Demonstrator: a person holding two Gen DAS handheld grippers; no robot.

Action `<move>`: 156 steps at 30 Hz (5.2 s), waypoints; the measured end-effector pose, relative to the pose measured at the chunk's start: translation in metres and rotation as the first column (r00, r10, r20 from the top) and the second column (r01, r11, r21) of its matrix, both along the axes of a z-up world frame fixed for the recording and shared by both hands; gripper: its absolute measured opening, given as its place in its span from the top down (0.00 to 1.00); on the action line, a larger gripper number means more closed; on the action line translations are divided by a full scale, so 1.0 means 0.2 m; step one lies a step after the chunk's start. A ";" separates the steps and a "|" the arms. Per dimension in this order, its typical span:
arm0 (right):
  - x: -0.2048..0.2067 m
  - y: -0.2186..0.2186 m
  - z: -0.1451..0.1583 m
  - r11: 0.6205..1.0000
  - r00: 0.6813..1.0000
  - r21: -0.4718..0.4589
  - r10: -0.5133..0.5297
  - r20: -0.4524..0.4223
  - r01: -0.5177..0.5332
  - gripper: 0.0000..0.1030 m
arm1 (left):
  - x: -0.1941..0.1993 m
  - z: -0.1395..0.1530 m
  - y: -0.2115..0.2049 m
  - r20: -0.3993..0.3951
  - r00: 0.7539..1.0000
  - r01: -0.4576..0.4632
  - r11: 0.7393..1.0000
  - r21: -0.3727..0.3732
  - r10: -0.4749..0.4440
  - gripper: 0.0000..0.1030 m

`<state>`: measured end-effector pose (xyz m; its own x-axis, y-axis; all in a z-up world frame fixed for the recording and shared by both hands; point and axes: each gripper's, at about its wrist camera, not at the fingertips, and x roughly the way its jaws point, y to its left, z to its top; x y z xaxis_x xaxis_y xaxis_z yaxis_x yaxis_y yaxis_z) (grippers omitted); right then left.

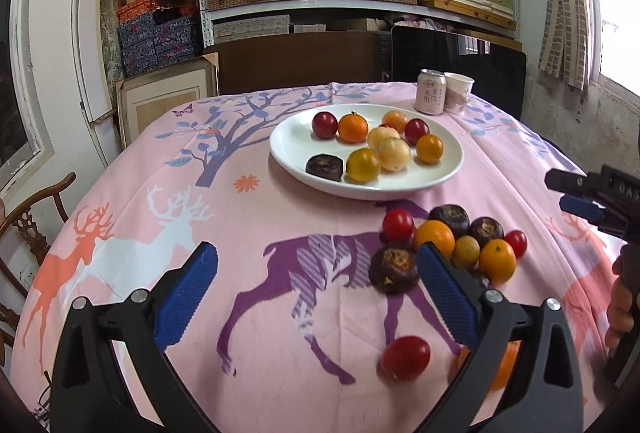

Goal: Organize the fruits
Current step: 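Move both open grippers back toward the fruit pile, then grasp a small red tomato with the left gripper while the right grasps a pale speckled pear, then carry the tomato and pear onto the white plate and open both grippers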

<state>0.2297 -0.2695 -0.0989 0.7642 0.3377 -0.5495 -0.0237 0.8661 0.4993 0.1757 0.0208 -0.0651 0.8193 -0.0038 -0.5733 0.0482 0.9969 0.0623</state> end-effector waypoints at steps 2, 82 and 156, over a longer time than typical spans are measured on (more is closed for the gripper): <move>0.01 -0.01 -0.01 1.000 1.000 0.019 -0.002 -0.014 0.003 0.23 | -0.01 0.00 0.01 -0.001 1.000 -0.002 1.000 -0.009 0.002 0.05; -0.42 0.39 -0.06 0.883 0.911 -0.227 0.396 -0.112 -0.411 0.53 | 0.03 -0.21 -0.10 -0.299 0.916 0.236 0.962 -0.136 -0.267 0.72; 0.47 0.53 0.16 0.937 0.955 -0.205 0.294 0.022 -0.284 0.43 | 1.08 -0.02 0.08 -0.159 0.987 -0.051 0.987 -0.154 0.026 0.25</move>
